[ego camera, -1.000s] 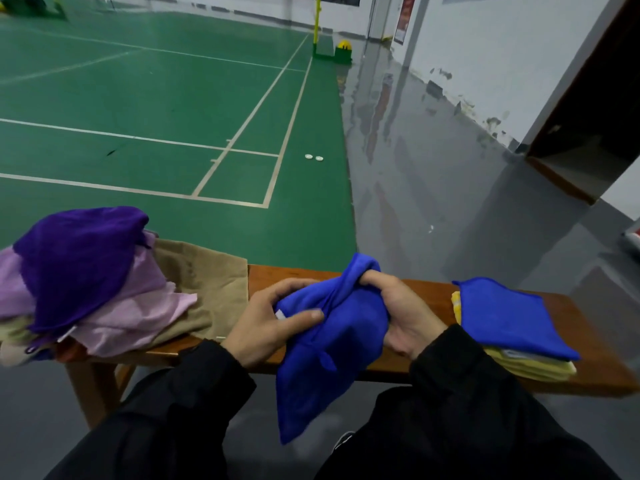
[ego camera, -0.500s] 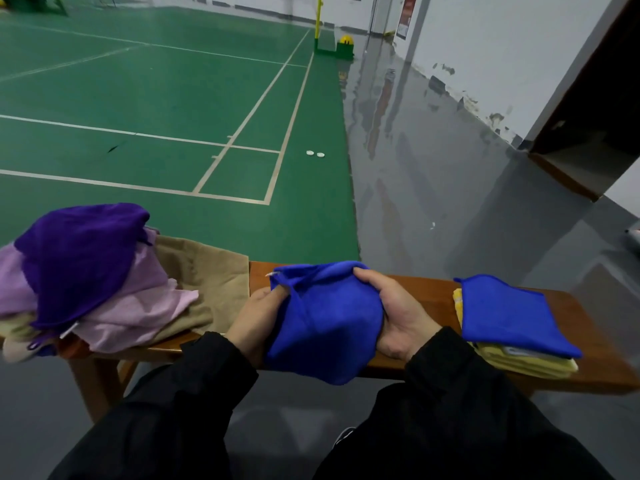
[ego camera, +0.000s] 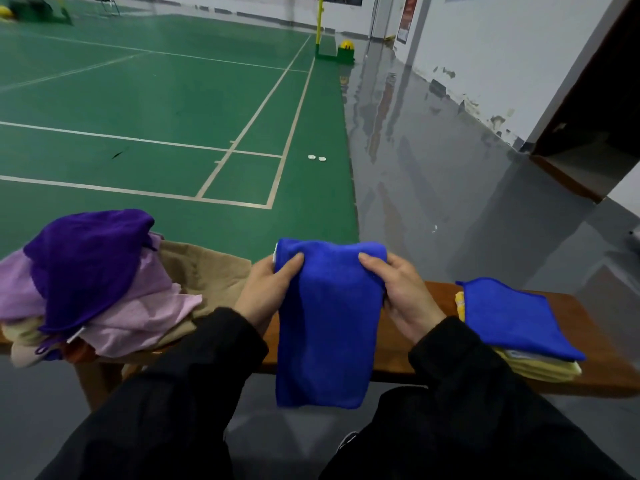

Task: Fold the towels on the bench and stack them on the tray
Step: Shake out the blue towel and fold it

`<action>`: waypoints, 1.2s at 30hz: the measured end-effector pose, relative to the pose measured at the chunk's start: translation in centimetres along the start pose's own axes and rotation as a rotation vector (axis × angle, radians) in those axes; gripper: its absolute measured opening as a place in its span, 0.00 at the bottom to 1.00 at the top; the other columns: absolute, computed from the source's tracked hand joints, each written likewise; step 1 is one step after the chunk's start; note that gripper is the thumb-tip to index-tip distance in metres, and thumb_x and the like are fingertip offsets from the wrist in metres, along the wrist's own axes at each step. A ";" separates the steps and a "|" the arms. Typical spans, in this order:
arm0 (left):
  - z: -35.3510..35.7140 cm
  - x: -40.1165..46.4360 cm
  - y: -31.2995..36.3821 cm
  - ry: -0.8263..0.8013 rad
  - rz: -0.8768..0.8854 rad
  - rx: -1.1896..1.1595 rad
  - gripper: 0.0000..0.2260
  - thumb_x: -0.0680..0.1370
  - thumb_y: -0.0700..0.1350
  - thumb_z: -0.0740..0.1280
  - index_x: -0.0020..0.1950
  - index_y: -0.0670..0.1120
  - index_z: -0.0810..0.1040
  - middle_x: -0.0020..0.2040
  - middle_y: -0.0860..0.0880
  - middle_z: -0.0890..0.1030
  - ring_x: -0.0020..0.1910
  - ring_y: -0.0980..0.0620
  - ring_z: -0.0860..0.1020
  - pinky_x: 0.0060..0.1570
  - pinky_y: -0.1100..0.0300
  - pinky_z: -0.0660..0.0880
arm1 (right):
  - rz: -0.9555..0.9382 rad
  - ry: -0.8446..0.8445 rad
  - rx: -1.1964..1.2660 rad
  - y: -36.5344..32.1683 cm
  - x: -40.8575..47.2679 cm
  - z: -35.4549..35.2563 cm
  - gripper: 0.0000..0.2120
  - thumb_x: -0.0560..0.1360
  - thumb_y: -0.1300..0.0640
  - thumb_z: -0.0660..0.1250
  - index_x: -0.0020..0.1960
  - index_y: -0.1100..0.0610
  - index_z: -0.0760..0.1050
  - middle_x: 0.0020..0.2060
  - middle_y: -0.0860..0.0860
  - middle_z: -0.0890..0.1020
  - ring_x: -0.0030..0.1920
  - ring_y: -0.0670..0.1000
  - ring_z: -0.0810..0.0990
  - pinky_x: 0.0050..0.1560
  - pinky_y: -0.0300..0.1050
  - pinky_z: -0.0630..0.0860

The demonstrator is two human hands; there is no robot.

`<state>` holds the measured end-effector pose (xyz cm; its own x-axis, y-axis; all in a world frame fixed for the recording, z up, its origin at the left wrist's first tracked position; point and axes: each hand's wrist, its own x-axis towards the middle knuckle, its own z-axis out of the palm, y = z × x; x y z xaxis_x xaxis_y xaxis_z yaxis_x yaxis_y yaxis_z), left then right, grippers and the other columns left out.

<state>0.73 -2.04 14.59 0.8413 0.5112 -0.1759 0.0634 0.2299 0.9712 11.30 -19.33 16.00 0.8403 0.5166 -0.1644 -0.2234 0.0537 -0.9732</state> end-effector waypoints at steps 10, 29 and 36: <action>0.4 2.3 7.4 -0.132 0.522 0.165 0.06 0.81 0.37 0.67 0.55 0.45 0.81 0.52 0.45 0.85 0.51 0.51 0.83 0.49 0.61 0.80 | -0.452 0.089 -0.147 -7.1 2.6 -1.9 0.09 0.79 0.69 0.66 0.53 0.58 0.81 0.47 0.56 0.86 0.50 0.55 0.84 0.52 0.49 0.82; -4.6 0.8 -15.4 -0.139 0.219 0.708 0.09 0.76 0.42 0.66 0.50 0.52 0.84 0.45 0.60 0.86 0.48 0.61 0.83 0.49 0.58 0.79 | -0.134 0.059 -0.837 11.7 -0.4 -7.0 0.05 0.78 0.55 0.71 0.43 0.50 0.81 0.36 0.45 0.83 0.40 0.48 0.81 0.45 0.52 0.77; -2.6 11.0 -12.0 0.035 0.220 0.843 0.09 0.79 0.52 0.67 0.39 0.54 0.76 0.33 0.56 0.76 0.37 0.49 0.76 0.36 0.54 0.68 | -0.103 0.227 -0.838 11.0 11.1 -5.4 0.03 0.79 0.51 0.69 0.51 0.48 0.79 0.40 0.45 0.84 0.43 0.48 0.83 0.45 0.51 0.81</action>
<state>7.84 3.02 0.59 0.8649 0.5005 0.0388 0.2893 -0.5600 0.7763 20.82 -17.61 2.57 0.9341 0.3568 -0.0105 0.2211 -0.6014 -0.7677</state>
